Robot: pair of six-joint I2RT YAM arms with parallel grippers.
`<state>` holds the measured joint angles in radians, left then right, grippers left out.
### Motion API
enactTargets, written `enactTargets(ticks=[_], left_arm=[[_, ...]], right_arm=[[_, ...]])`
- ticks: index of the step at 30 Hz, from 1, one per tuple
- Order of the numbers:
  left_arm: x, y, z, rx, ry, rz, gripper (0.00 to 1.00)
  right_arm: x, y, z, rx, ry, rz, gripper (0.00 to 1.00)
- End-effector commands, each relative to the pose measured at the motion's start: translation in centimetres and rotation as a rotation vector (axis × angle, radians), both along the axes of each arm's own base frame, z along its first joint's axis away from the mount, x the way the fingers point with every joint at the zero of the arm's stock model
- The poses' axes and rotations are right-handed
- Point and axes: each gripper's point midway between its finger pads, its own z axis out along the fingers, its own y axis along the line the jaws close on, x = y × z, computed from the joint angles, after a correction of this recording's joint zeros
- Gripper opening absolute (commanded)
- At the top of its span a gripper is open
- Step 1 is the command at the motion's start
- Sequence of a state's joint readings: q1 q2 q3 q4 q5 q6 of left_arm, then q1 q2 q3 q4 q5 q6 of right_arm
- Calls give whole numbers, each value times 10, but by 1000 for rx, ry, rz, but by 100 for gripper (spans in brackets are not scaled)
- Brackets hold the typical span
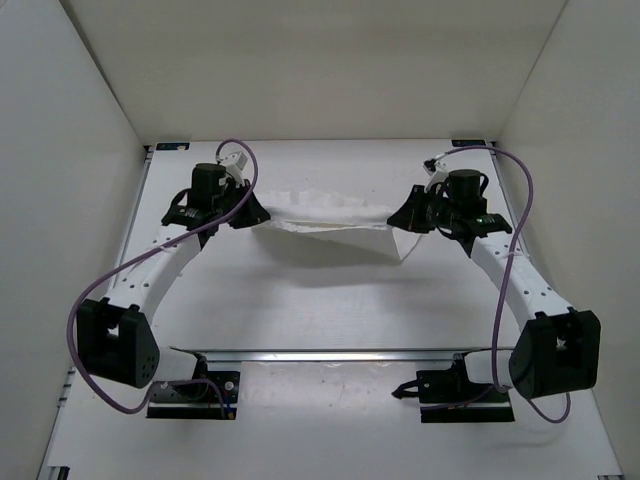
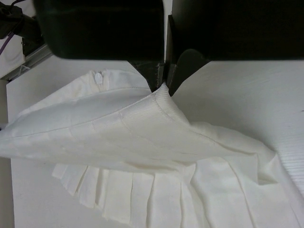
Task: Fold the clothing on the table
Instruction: Fold the skirt
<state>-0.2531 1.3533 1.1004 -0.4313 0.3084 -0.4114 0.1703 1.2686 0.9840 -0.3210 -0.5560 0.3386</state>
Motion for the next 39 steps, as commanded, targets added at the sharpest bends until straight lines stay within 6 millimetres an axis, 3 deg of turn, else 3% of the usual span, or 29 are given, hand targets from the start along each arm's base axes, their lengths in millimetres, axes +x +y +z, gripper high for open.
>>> enactTargets(ticks=[1, 3, 5, 8, 11, 13, 15, 19, 20, 22, 24, 26, 27, 29, 30, 31, 33, 35, 36, 37, 38, 39], left_arm=[[0, -8, 9, 7, -61, -15, 0], [-14, -9, -2, 2, -23, -29, 0], [-34, -10, -22, 6, 33, -42, 0], [-60, -6, -39, 7, 82, -50, 0], [-84, -5, -46, 2, 127, -68, 0], [-104, -5, -41, -3, 129, -84, 0], [-122, -5, -39, -3, 139, -96, 0], [-154, -2, -30, -63, 160, -106, 0], [-153, 1, -26, -63, 155, -94, 0], [-146, 4, -23, -58, 150, -73, 0], [-127, 8, -15, -65, 136, -34, 0], [-106, 7, -20, -70, 175, -9, 0], [-92, 7, -12, -77, 149, 6, 0], [-63, 7, -20, -58, 172, 34, 0], [-49, 8, -12, -59, 144, 49, 0], [-35, 10, -23, -58, 174, 69, 0], [-16, 10, -31, -75, 202, 91, 2], [0, 12, -53, -59, 241, 99, 27], [7, 12, -58, -53, 250, 100, 57], [14, 15, -57, -43, 246, 111, 81], [18, 17, -64, -23, 257, 108, 91], [27, 17, -57, -21, 240, 104, 98]], right_arm=[[31, -17, 31, -49, -144, -48, 0], [29, -18, 31, -36, -115, -35, 0], [16, -10, 24, -19, -82, -5, 0], [-22, 1, -14, -32, -8, 19, 0], [-64, 11, -35, 17, 70, 51, 1], [-93, 17, -53, 30, 133, 69, 0], [-112, 21, -40, 19, 89, 88, 0], [-117, 1, -22, 39, 81, 54, 0], [-121, 1, -20, 58, 99, 68, 0], [-113, -4, -20, 40, 86, 61, 0], [-101, 1, -14, 21, 47, 74, 0], [-84, 7, -6, 24, 22, 83, 0], [-69, 10, -4, 35, 26, 86, 1], [-34, 9, -10, 25, 40, 82, 0], [-25, 10, -12, 20, 45, 83, 0], [-8, 11, -15, 18, 51, 83, 2], [20, 10, -22, 11, 61, 76, 14], [51, 14, -27, 5, 51, 84, 33], [63, 9, -29, -18, 44, 47, 44], [71, 7, -36, -24, 56, 37, 48], [80, 6, -32, -10, 57, 29, 49], [85, 3, -26, -6, 46, 15, 52]])
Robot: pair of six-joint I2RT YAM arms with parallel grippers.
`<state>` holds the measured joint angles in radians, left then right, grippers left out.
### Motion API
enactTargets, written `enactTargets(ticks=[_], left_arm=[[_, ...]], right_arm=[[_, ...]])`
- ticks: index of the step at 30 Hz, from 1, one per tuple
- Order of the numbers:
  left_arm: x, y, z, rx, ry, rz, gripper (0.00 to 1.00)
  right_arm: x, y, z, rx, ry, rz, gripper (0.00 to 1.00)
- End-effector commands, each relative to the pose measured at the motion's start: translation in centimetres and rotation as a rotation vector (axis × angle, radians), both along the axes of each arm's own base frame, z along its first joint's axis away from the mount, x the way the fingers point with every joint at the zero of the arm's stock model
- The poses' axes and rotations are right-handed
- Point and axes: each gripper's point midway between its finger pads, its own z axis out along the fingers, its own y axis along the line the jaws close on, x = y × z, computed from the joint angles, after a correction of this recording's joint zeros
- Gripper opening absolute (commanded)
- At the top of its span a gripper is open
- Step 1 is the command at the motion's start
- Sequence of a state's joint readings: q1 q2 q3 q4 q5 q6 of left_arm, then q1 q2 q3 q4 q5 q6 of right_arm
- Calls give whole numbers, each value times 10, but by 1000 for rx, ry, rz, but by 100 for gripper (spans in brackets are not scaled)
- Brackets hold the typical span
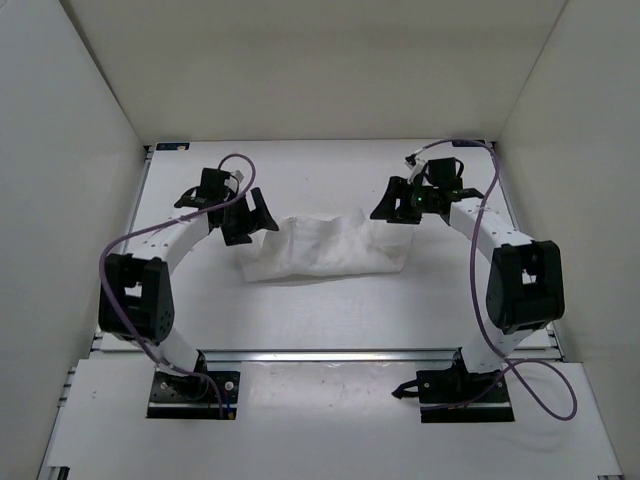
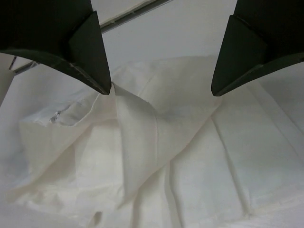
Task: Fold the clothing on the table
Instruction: Fold the skirt
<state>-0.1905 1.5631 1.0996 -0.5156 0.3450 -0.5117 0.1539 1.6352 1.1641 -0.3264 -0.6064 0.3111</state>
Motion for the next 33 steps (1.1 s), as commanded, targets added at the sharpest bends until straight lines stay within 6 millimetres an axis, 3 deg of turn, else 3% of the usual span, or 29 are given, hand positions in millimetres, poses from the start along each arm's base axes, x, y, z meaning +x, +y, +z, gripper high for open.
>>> enactTargets(ticks=[1, 3, 4, 5, 7, 8, 9, 10, 11, 12, 13, 14, 18, 20, 22, 28, 33], left_arm=[[37, 7, 39, 19, -134, 1, 99], [47, 10, 56, 65, -192, -23, 99], [51, 8, 70, 75, -232, -24, 98], [54, 10, 78, 84, -262, -29, 99], [50, 11, 93, 88, -323, -30, 98], [48, 10, 88, 86, -326, -29, 91], [46, 6, 101, 64, -373, -27, 86], [42, 4, 106, 40, -405, -13, 72], [33, -3, 102, 16, -402, -28, 48], [32, -10, 104, -31, -405, -17, 35], [29, -20, 99, -80, -399, -21, 13], [19, -32, 86, -118, -358, -54, 0], [1, -70, 55, -249, -282, -105, 0], [0, -78, 32, -274, -217, -101, 0], [5, -83, 21, -315, -189, -105, 0], [36, -70, -23, -243, -139, -13, 0], [47, -45, -64, -165, -66, 75, 0]], right_arm=[[34, -9, 36, 4, -136, -34, 59], [37, -10, 60, -19, -223, -32, 63], [37, -14, 59, -54, -235, -38, 65], [36, -13, 69, -57, -266, -34, 69], [21, -9, 61, -58, -271, 11, 70], [21, -8, 69, -47, -313, 18, 65], [15, -4, 68, -25, -317, 29, 59], [12, 1, 66, 12, -299, 27, 43], [8, 4, 67, 44, -293, 47, 17], [5, 12, 64, 71, -275, 51, 1], [2, 19, 60, 100, -263, 72, 0], [2, 25, 59, 104, -268, 87, 1], [-5, 59, 40, 157, -227, 180, 2], [-2, 71, 25, 152, -191, 208, 2], [1, 83, 18, 148, -176, 236, 2], [25, 90, -25, 97, -96, 225, 1], [51, 60, -62, 27, -45, 125, 0]])
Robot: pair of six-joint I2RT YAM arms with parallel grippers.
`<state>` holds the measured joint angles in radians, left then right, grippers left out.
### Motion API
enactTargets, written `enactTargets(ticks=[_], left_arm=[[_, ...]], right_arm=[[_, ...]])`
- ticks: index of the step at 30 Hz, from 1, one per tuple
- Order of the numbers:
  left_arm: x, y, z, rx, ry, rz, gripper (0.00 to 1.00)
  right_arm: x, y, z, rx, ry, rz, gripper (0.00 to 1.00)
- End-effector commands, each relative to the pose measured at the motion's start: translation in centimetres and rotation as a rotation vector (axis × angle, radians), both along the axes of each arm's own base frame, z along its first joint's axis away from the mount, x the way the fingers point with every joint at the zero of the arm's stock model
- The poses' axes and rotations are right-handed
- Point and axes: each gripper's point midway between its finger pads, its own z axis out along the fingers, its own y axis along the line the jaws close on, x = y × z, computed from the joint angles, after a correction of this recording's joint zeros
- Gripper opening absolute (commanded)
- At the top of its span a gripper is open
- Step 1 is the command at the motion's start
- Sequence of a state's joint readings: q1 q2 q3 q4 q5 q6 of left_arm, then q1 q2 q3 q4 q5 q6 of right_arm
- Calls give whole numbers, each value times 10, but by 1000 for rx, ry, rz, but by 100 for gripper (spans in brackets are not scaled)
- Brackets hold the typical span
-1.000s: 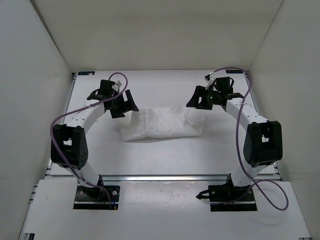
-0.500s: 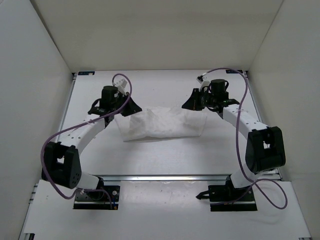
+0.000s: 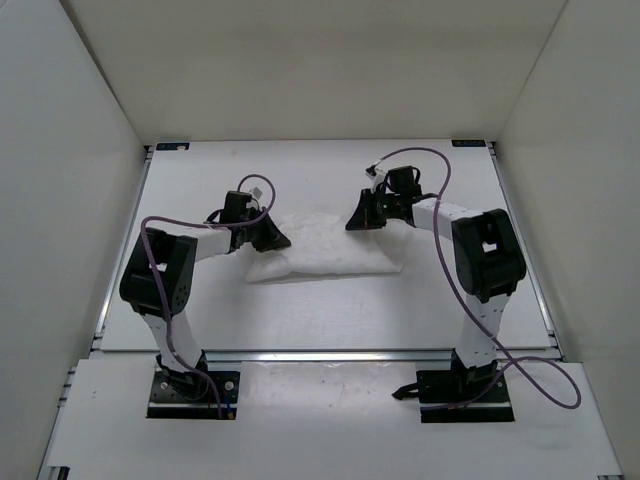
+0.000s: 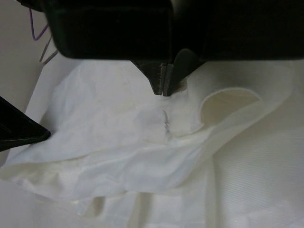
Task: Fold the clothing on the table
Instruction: Fold the skirt
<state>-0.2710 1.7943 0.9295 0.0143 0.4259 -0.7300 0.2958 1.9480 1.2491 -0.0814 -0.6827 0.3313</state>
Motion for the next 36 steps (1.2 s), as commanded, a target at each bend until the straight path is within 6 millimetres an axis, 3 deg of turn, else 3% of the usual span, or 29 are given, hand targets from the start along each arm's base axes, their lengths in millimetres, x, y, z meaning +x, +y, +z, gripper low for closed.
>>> enactTargets(ticks=[1, 3, 9, 12, 15, 17, 18, 19, 20, 21, 22, 23, 24, 25, 26, 27, 28, 31, 36], left_arm=[[26, 21, 2, 49, -40, 79, 0], [23, 22, -9, 48, -11, 72, 0], [26, 21, -22, 71, 46, 21, 0], [26, 18, -13, 51, 30, -23, 4], [36, 24, 21, 67, -58, -24, 13], [38, 31, 53, 93, -129, -41, 22], [42, 35, 70, 113, -170, -44, 31], [40, 33, 80, 131, -177, -58, 34], [37, 32, 85, 148, -178, -68, 35], [35, 25, 98, 157, -216, -91, 37], [30, 18, 98, 183, -215, -103, 35], [29, 14, 103, 194, -236, -111, 33], [24, 10, 100, 232, -238, -117, 26], [22, 7, 92, 271, -227, -113, 10], [16, 2, 85, 286, -202, -118, 3], [13, 9, 69, 315, -167, -91, 0], [11, 8, 64, 326, -160, -86, 0], [-4, 26, 31, 391, -74, -41, 0], [-21, 44, 3, 450, 6, -24, 0]], right_arm=[[28, -19, -5, -37, -47, -67, 0], [31, -32, -17, -34, -5, -96, 0], [28, -39, -44, -91, 55, -104, 0], [30, -38, -31, -77, 52, -101, 0], [41, -43, 3, -93, -36, -133, 0], [48, -59, 29, -88, -62, -175, 1], [44, -65, 47, -73, -59, -184, 5], [43, -68, 56, -64, -68, -190, 15], [36, -75, 62, -70, -64, -202, 20], [27, -81, 55, -95, -55, -211, 30], [23, -88, 67, -115, -91, -242, 41], [11, -90, 66, -139, -97, -247, 53], [0, -99, 64, -168, -103, -265, 59], [-11, -103, 51, -192, -71, -273, 69], [-18, -106, 58, -194, -81, -288, 81], [-35, -107, 46, -198, -35, -290, 86], [-38, -109, 46, -191, -35, -297, 87], [-73, -110, 16, -216, 52, -304, 90], [-89, -107, 0, -193, 79, -314, 92]])
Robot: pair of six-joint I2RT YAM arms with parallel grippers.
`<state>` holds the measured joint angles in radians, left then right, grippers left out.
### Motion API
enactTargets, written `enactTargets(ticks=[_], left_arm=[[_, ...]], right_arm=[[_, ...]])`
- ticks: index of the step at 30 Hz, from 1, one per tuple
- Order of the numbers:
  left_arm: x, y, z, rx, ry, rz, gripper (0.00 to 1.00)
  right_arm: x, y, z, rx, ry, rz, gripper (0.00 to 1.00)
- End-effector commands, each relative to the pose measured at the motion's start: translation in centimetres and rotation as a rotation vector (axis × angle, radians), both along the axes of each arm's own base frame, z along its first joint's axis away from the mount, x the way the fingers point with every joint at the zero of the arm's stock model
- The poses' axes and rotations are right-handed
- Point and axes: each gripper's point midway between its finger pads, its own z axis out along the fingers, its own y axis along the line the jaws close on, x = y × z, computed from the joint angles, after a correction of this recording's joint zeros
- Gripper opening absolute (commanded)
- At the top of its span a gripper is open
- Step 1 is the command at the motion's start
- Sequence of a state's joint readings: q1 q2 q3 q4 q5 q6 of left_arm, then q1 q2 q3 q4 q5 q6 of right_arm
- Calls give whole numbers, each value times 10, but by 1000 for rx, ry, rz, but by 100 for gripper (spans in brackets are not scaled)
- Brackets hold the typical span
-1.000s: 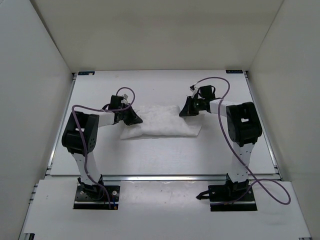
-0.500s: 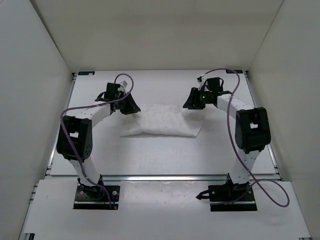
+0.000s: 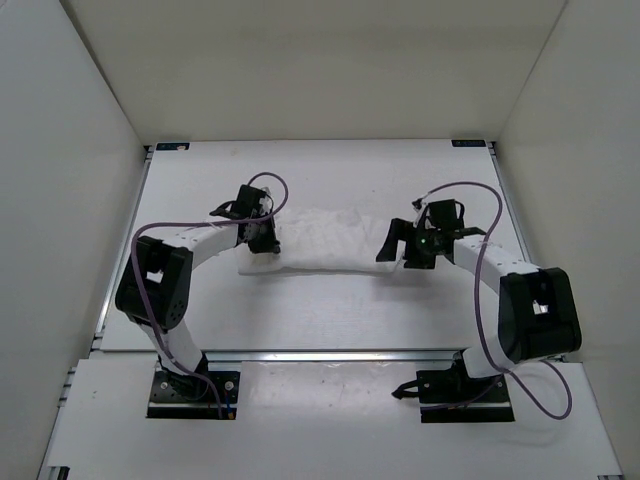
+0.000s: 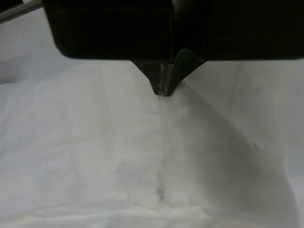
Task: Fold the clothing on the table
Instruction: Fold the skirt
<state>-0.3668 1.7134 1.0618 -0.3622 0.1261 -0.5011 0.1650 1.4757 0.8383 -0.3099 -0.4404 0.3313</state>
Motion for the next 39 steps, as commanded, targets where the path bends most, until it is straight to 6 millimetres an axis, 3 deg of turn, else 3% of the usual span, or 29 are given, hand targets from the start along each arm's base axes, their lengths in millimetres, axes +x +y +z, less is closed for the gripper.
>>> enactTargets(ticks=[1, 4, 12, 22, 24, 25, 28, 31, 33, 35, 39], left_arm=[[-4, 21, -8, 68, 17, 54, 0], [-7, 23, -9, 63, 29, 39, 0], [-7, 21, -24, 22, 75, 28, 0], [-15, -16, -37, -32, 133, -41, 0], [-17, -21, -38, -48, 142, -44, 0], [-15, -25, -37, -51, 137, -53, 0], [-17, -29, -39, -59, 158, -63, 0], [-23, -40, -36, -89, 165, -73, 0], [-25, -48, -35, -103, 165, -78, 0], [-32, -61, -36, -109, 181, -104, 0], [-39, -81, -37, -154, 199, -88, 0]], right_arm=[[5, 2, 3, 26, -33, -33, 92], [3, 4, -11, 32, 0, -32, 92], [29, 21, -9, 37, -43, -8, 93], [38, 43, -29, 35, 7, 40, 91], [37, 46, -37, 34, 26, 46, 85], [35, 46, -38, 37, 35, 45, 77], [41, 48, -37, 43, 30, 40, 44], [44, 43, -35, 30, 23, 32, 23], [47, 35, -26, 21, 4, 13, 3], [54, 23, -16, 7, -31, 3, 0], [70, 9, 24, -2, -112, 4, 0]])
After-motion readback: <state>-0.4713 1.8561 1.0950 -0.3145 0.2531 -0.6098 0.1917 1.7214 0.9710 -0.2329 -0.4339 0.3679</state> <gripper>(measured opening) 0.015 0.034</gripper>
